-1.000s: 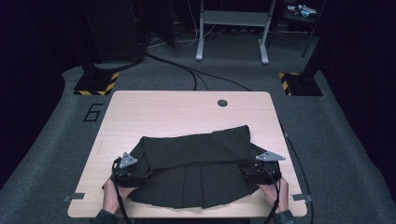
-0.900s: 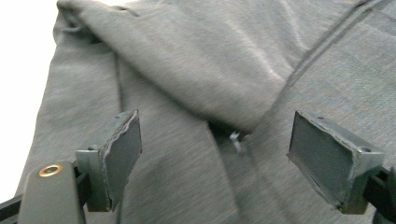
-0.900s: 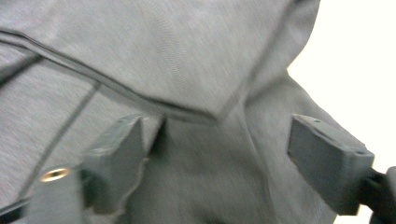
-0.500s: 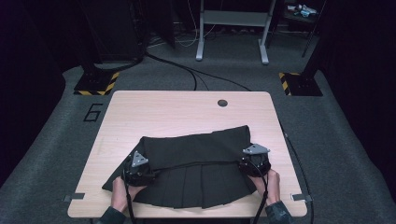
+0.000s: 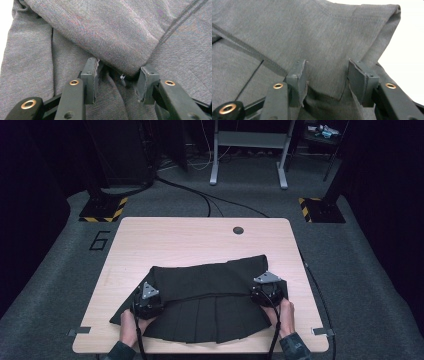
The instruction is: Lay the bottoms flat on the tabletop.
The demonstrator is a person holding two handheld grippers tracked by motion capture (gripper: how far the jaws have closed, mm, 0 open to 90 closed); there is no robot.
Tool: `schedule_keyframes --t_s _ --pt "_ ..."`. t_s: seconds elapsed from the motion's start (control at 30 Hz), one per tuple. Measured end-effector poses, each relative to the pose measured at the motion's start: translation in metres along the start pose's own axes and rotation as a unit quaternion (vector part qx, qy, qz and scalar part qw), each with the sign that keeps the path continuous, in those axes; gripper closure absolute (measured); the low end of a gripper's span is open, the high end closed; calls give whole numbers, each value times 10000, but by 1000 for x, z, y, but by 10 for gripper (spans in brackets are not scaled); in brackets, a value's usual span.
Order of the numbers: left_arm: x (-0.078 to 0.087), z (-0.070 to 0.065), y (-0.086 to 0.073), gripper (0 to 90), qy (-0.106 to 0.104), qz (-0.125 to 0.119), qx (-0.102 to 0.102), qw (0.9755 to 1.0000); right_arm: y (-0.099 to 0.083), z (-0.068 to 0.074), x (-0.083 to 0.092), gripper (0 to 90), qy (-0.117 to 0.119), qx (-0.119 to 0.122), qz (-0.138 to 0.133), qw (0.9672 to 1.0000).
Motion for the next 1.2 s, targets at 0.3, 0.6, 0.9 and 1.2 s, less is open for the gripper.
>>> schedule_keyframes --t_s 0.3,0.6,0.9,1.2 --pt "1 0 0 765 -38 -13 -159 9999 -7 2 12 566 -62 78 -146 9998" --pt "15 5 11 807 -2 -480 -43 9988 -16 -1 4 478 36 -165 167 9997" --pt "19 19 18 808 16 -666 238 9975 -16 8 2 426 102 -75 134 9998" --pt "11 23 7 807 -20 -435 272 9987 -18 8 -16 535 338 -321 402 9981"
Point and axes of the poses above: each handheld gripper's, and its own axes: x roughly backward along the jaws, y roughly out of its top, z roughly to its left, the point moved 3 cm from there along -x, roughly forward along the jaws, and after that the axes turned 7 degrees about -y, right-handed, at the moved point
